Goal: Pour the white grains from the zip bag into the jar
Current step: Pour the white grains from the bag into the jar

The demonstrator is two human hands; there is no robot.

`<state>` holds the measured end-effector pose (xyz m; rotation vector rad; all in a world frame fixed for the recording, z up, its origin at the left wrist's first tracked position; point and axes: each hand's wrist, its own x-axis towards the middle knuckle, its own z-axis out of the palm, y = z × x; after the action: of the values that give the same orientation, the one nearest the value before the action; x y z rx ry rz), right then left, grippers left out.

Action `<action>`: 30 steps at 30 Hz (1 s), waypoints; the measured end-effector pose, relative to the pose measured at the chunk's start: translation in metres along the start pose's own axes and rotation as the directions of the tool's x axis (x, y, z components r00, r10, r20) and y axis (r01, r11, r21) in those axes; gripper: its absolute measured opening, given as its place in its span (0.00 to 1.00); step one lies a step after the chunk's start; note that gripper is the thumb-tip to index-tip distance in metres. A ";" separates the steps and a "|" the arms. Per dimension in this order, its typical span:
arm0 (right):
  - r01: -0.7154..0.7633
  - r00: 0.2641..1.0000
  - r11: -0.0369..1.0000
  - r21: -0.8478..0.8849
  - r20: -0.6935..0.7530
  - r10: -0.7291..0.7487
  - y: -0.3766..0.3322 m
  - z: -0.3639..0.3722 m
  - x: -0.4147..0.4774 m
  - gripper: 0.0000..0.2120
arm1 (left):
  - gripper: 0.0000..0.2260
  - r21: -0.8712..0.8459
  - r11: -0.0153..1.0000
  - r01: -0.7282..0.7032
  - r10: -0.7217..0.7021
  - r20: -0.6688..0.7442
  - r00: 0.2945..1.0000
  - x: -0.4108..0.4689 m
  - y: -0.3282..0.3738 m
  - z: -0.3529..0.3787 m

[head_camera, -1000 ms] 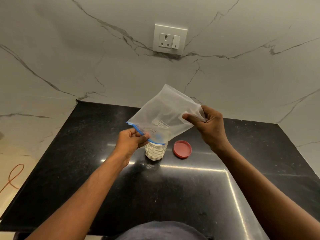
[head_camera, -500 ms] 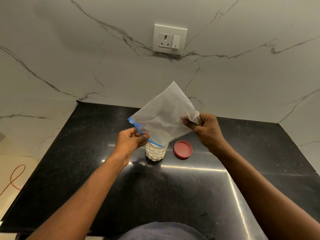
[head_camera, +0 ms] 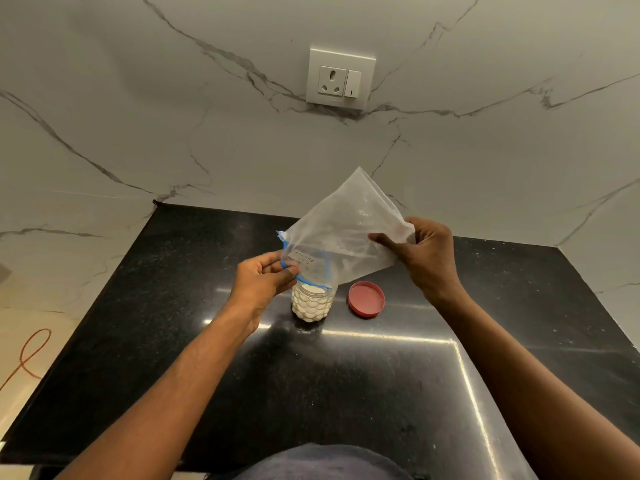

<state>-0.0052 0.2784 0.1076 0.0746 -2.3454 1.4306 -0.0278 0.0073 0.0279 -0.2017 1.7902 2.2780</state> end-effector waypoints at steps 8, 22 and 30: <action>0.122 0.979 0.992 -0.040 0.171 -0.113 -0.026 -0.012 0.012 0.25 | 0.12 0.040 0.996 -0.075 0.075 -0.001 0.997 -0.001 -0.001 0.003; 0.217 0.973 0.975 -0.043 0.086 -0.212 -0.031 -0.001 0.017 0.02 | 0.13 0.054 0.990 -0.128 0.129 -0.009 0.992 -0.005 0.005 0.005; -0.117 0.962 0.992 -0.048 0.242 0.125 -0.014 -0.012 0.009 0.23 | 0.13 -0.024 0.997 -0.078 0.077 -0.049 0.996 -0.002 0.000 0.002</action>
<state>-0.0067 0.2839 0.1280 0.1063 -2.6133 1.5150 -0.0257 0.0091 0.0290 -0.1965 1.8226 2.3700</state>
